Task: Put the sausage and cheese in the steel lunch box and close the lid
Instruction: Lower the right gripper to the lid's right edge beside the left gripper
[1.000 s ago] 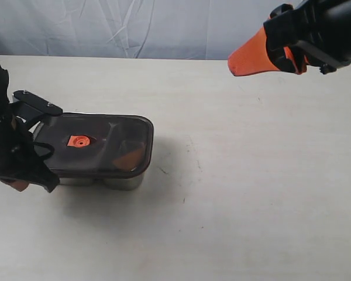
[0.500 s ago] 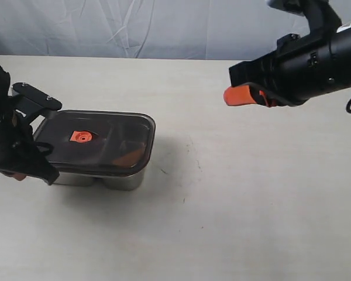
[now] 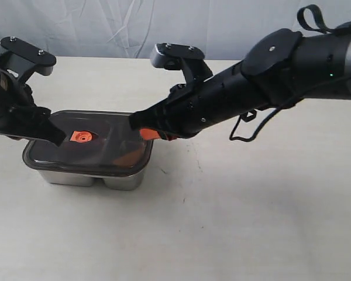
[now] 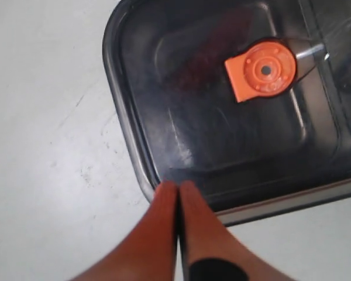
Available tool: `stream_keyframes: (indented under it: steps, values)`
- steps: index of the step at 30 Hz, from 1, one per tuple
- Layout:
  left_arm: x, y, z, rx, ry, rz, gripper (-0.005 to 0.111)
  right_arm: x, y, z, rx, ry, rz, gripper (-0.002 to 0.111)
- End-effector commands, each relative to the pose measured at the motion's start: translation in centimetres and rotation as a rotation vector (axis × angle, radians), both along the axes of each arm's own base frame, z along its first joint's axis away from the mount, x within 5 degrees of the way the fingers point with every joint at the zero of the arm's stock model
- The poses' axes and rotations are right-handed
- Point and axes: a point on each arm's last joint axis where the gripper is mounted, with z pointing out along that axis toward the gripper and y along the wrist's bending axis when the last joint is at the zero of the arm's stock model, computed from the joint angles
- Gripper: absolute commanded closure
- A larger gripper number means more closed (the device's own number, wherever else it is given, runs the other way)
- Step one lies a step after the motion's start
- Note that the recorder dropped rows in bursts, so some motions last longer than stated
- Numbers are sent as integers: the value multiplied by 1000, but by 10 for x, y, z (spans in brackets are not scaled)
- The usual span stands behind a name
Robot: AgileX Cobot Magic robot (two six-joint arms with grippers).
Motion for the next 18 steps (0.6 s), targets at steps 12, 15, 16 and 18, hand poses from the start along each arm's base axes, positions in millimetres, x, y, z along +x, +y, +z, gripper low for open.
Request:
stream_keyframes:
  steps: [12,15,16,18]
  values:
    - [12,3,-8,-94,1,4,107,1,25,-29,-65,47,83,109]
    - [12,4,-8,-90,0,2,107,-1,15,-14,-122,24,69,109]
    - [12,4,-8,-90,0,2,107,-3,12,-9,-145,19,74,109]
    - [12,4,-8,-92,-2,2,107,-9,5,0,-184,37,95,109]
